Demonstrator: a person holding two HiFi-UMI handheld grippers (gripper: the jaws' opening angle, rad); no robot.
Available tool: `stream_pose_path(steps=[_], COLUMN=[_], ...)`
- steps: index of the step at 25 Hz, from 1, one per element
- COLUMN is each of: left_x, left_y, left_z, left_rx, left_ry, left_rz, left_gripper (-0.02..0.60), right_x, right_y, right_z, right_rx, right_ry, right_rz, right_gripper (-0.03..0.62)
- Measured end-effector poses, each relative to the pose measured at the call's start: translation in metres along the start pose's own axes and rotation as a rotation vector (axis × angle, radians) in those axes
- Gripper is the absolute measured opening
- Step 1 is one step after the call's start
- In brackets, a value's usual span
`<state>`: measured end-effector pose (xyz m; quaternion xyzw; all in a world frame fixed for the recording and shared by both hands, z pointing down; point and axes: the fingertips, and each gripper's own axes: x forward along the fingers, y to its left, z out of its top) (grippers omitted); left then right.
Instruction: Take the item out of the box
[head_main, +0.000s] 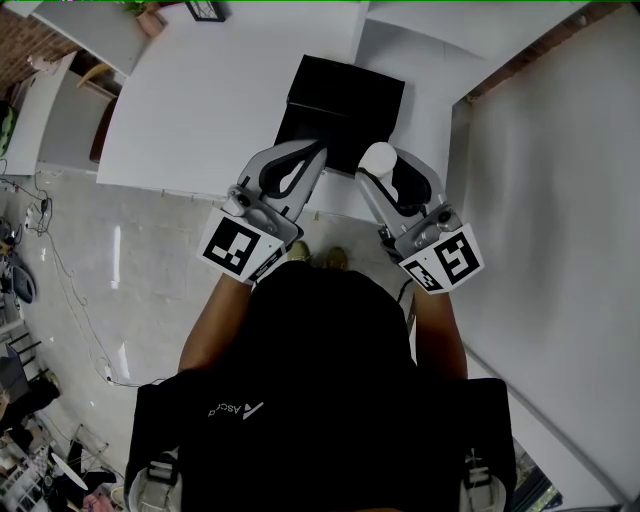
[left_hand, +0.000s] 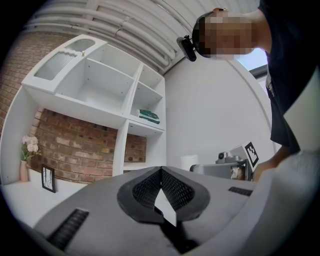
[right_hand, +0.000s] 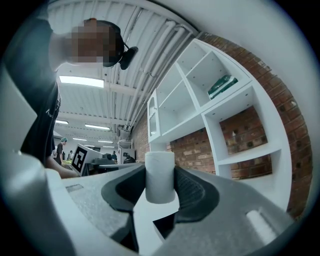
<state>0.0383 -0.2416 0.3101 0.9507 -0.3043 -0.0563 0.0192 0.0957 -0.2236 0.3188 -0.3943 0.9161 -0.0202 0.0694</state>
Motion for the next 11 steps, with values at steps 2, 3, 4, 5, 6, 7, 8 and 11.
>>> stream_pose_path(steps=[2, 3, 4, 5, 6, 7, 8, 11], left_x=[0.003, 0.003, 0.003, 0.002, 0.001, 0.000, -0.001, 0.000], left_y=[0.001, 0.001, 0.001, 0.002, 0.003, 0.005, 0.006, 0.007], left_z=[0.006, 0.008, 0.009, 0.006, 0.002, -0.003, -0.006, -0.004], left_rx=[-0.009, -0.012, -0.014, -0.013, -0.010, -0.008, -0.006, -0.006], left_ry=[-0.026, -0.036, -0.038, -0.033, -0.019, -0.002, 0.009, -0.004], left_rz=[0.001, 0.000, -0.003, -0.003, -0.001, 0.003, 0.007, 0.011], left_gripper=[-0.002, -0.002, -0.002, -0.002, -0.002, -0.002, -0.002, -0.002], right_x=[0.000, 0.000, 0.001, 0.001, 0.001, 0.001, 0.001, 0.001], right_y=[-0.001, -0.002, -0.003, -0.003, -0.004, -0.004, -0.005, -0.005], right_z=[0.000, -0.001, -0.001, -0.001, -0.001, -0.002, -0.002, -0.002], right_rx=[0.003, 0.005, 0.005, 0.006, 0.007, 0.007, 0.007, 0.007], right_ry=[-0.002, -0.003, -0.003, -0.003, -0.003, -0.004, -0.004, -0.004], right_rz=[-0.005, -0.008, -0.010, -0.012, -0.013, -0.014, -0.014, -0.016], right_gripper=[0.176, 0.176, 0.176, 0.176, 0.176, 0.176, 0.176, 0.176])
